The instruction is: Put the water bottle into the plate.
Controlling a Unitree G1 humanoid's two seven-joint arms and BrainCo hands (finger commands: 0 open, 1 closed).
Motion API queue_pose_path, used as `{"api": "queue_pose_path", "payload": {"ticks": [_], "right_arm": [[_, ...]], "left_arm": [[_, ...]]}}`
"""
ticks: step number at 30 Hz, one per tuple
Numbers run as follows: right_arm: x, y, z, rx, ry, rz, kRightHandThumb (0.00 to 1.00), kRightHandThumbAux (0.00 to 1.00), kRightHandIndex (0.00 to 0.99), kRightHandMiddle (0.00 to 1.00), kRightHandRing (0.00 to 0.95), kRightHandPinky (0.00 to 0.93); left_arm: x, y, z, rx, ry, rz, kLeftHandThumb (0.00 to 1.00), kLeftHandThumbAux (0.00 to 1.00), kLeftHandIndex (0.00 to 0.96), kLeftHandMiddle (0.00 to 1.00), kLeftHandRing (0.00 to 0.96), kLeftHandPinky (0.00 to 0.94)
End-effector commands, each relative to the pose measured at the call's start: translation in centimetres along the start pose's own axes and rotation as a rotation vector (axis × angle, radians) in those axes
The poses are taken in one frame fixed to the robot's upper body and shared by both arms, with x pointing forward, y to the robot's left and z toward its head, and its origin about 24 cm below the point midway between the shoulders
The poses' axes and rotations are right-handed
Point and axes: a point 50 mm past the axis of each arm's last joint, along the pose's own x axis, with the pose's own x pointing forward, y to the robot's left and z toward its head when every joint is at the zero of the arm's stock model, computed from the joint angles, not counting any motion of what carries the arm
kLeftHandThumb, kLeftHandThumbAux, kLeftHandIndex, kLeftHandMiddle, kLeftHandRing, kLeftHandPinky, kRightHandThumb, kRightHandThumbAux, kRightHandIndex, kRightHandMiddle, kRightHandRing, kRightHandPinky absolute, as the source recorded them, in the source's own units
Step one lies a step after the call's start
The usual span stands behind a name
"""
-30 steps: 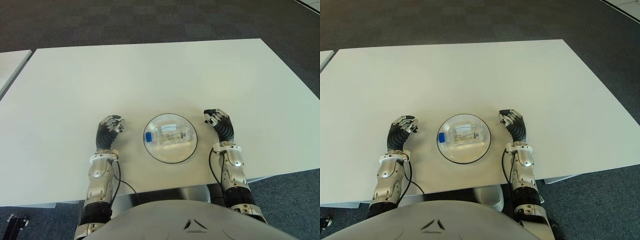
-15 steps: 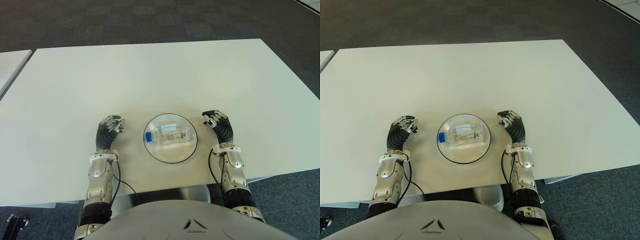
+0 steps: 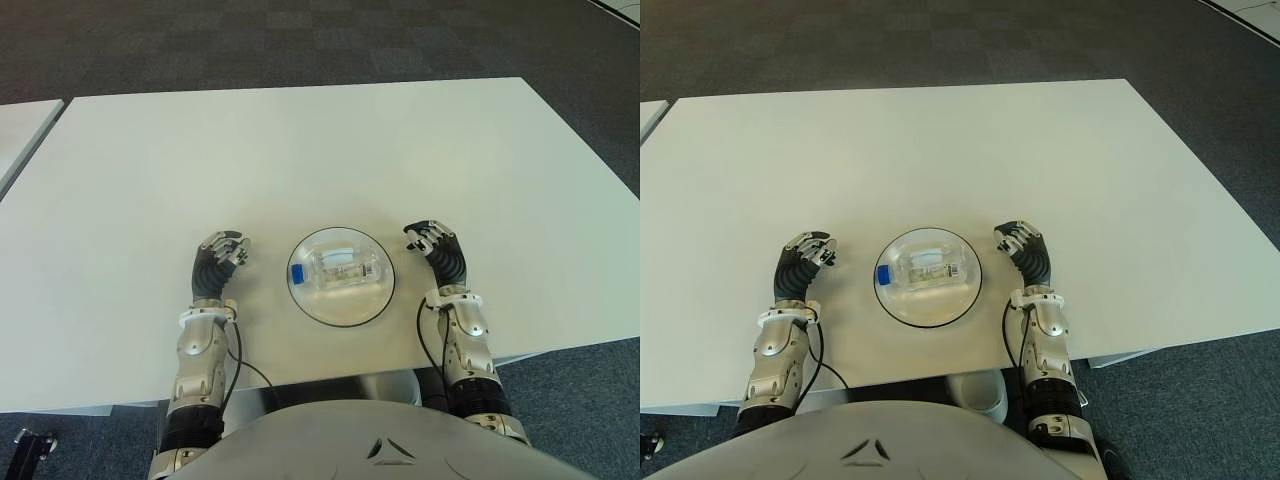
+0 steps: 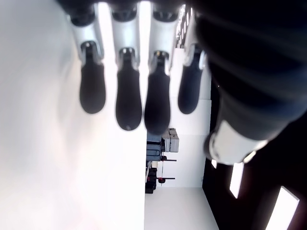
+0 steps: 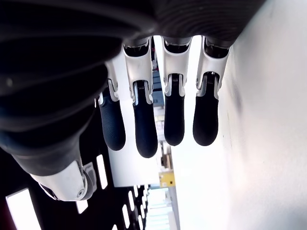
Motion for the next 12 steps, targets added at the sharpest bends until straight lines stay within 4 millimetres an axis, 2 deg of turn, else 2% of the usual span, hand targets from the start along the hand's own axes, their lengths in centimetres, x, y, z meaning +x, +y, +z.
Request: {"api": "queue_pose_path", "payload": {"ticks": [1, 12], "right_arm": [[-1.01, -0.06, -1.64, 0.023, 0.093, -0.015, 0.711, 0.723, 0.429, 0.492, 0.493, 0.526], [-1.06, -0.02, -1.62, 0.026, 0.091, -0.012, 0.712, 0.724, 0.429, 0.496, 0.501, 0.534]], "left_arm": [[-0.55, -0.11, -0.91, 0.001, 0.056, 0.008, 0.705, 0.711, 0.433, 0.606, 0.589, 0.578], [-0.56, -0.13, -0.95, -0.005, 0.054, 0.005, 0.705, 0.711, 0.434, 0.619, 0.602, 0.596]]}}
